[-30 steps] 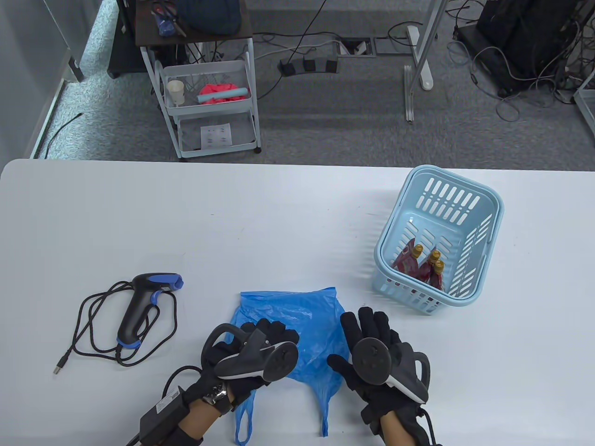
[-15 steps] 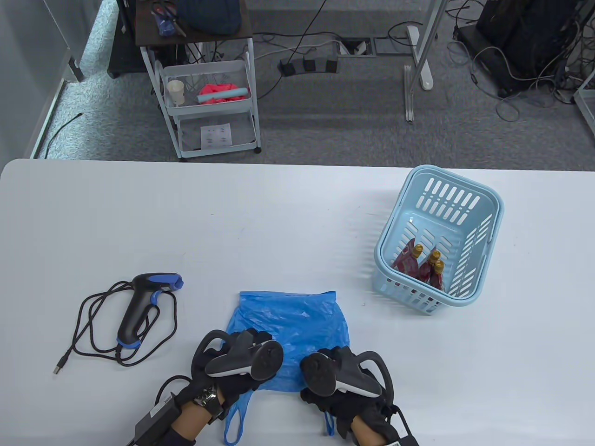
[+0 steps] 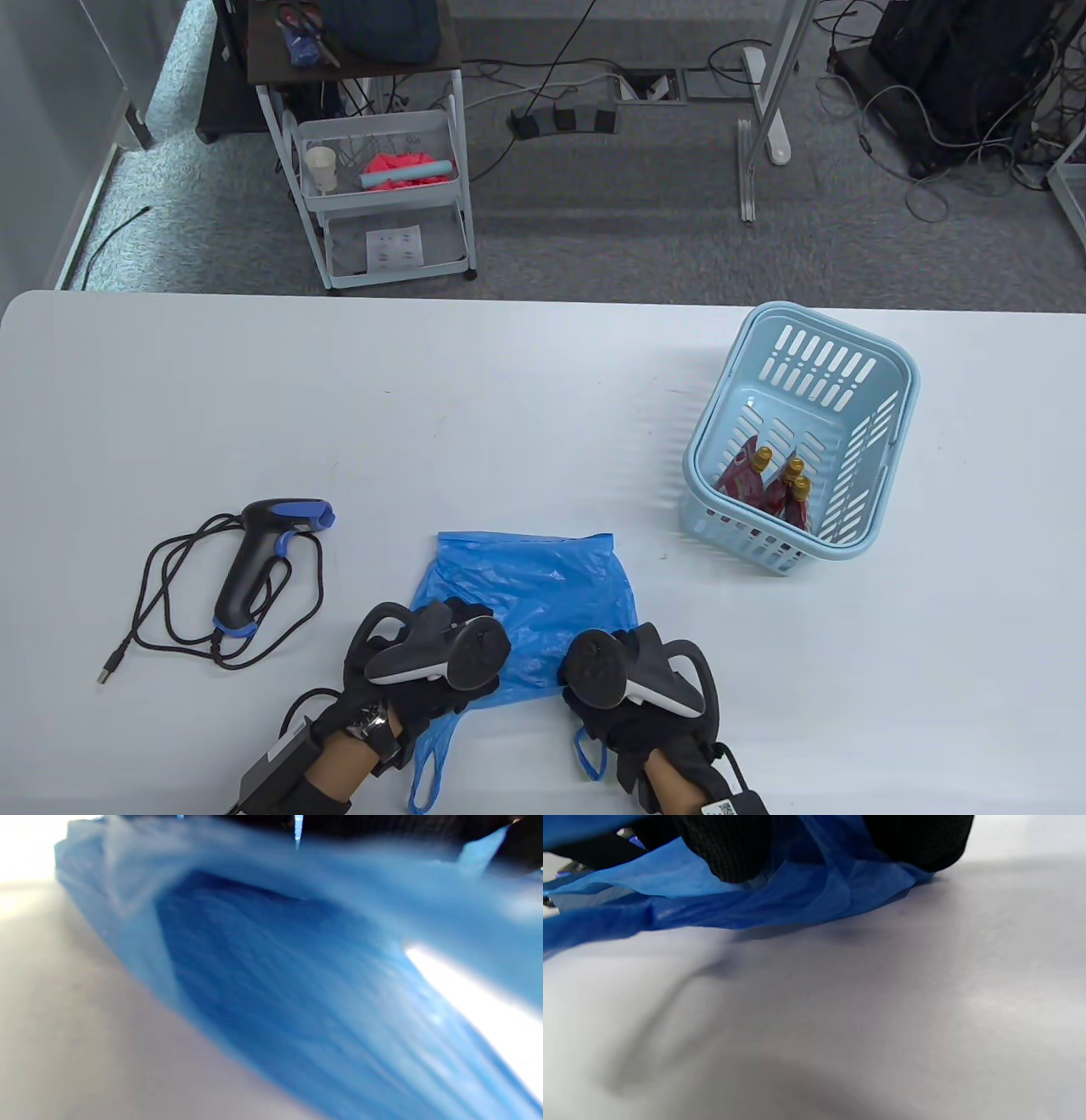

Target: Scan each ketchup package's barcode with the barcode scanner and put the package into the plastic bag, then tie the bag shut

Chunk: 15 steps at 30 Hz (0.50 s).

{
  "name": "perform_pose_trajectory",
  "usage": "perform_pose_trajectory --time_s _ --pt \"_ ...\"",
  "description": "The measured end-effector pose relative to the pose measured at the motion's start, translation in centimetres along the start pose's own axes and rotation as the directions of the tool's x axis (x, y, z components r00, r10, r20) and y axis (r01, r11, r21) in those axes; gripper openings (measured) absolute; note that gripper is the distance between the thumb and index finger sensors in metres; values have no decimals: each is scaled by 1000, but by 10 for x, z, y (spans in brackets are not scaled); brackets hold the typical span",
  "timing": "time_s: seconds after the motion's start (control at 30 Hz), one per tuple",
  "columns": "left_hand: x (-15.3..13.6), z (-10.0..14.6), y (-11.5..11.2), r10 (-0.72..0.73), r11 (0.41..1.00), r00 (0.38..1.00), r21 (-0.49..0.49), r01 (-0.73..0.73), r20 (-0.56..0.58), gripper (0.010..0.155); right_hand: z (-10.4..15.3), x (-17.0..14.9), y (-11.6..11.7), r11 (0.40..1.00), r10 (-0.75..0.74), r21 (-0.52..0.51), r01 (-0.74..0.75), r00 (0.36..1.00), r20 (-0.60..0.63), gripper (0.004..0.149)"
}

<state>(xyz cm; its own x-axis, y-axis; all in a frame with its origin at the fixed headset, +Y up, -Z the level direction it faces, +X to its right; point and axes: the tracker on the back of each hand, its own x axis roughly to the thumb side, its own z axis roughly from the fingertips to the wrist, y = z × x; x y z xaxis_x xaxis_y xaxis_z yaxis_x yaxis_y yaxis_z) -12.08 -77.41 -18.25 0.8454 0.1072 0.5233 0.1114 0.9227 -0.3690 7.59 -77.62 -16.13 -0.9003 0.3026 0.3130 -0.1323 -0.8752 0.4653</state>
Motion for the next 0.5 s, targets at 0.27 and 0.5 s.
perform_pose_trajectory --time_s 0.27,0.5 --pt "1 21 33 113 977 990 172 -126 82 52 -1 -7 -2 996 -85 -18 85 996 -14 39" --pt "37 34 44 21 978 977 199 -64 211 45 -1 -12 -4 991 -134 -34 133 991 -23 39"
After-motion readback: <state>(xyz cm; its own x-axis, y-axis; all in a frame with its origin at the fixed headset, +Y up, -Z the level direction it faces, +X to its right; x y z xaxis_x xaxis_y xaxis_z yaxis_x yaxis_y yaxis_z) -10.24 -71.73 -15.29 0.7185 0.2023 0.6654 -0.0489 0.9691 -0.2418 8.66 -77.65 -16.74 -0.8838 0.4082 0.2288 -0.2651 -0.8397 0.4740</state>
